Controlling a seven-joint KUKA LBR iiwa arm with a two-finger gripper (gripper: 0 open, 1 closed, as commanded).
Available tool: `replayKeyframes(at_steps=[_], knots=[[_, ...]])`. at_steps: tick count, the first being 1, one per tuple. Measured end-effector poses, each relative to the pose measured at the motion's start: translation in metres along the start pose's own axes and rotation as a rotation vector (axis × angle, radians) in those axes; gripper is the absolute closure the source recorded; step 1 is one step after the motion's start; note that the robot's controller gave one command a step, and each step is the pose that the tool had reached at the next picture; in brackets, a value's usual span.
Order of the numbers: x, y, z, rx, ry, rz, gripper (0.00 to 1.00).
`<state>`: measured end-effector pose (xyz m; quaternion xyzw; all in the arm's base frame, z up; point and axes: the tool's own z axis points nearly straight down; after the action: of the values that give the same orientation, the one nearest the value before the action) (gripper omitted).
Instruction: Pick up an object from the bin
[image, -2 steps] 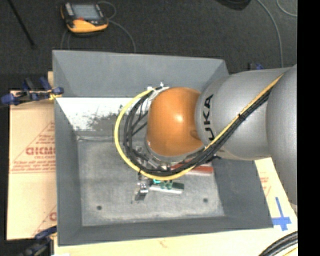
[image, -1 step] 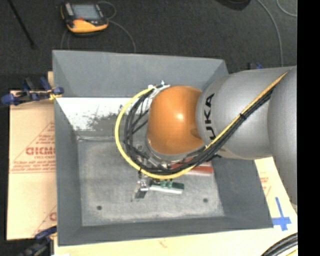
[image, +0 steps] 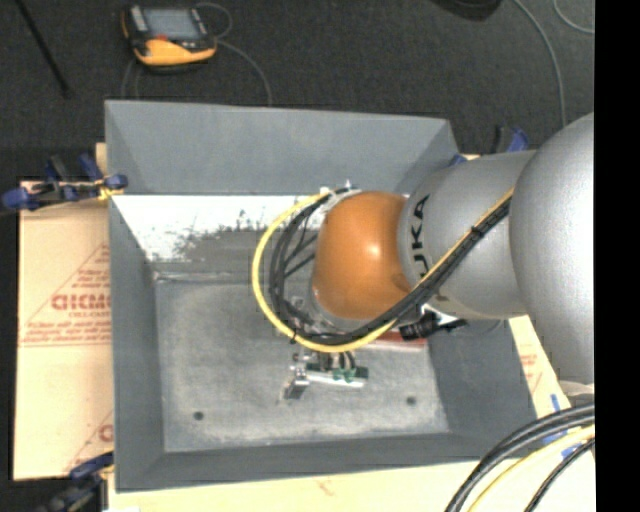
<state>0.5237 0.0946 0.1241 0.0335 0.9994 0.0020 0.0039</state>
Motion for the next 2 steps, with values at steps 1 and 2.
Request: replayKeyframes(at_steps=[1, 2], knots=[[-0.015, -0.016, 0.037, 0.005, 0.004, -0.077, 0.0], [-0.033, -0.035, 0.023, 0.003, 0.007, 0.019, 0.0]])
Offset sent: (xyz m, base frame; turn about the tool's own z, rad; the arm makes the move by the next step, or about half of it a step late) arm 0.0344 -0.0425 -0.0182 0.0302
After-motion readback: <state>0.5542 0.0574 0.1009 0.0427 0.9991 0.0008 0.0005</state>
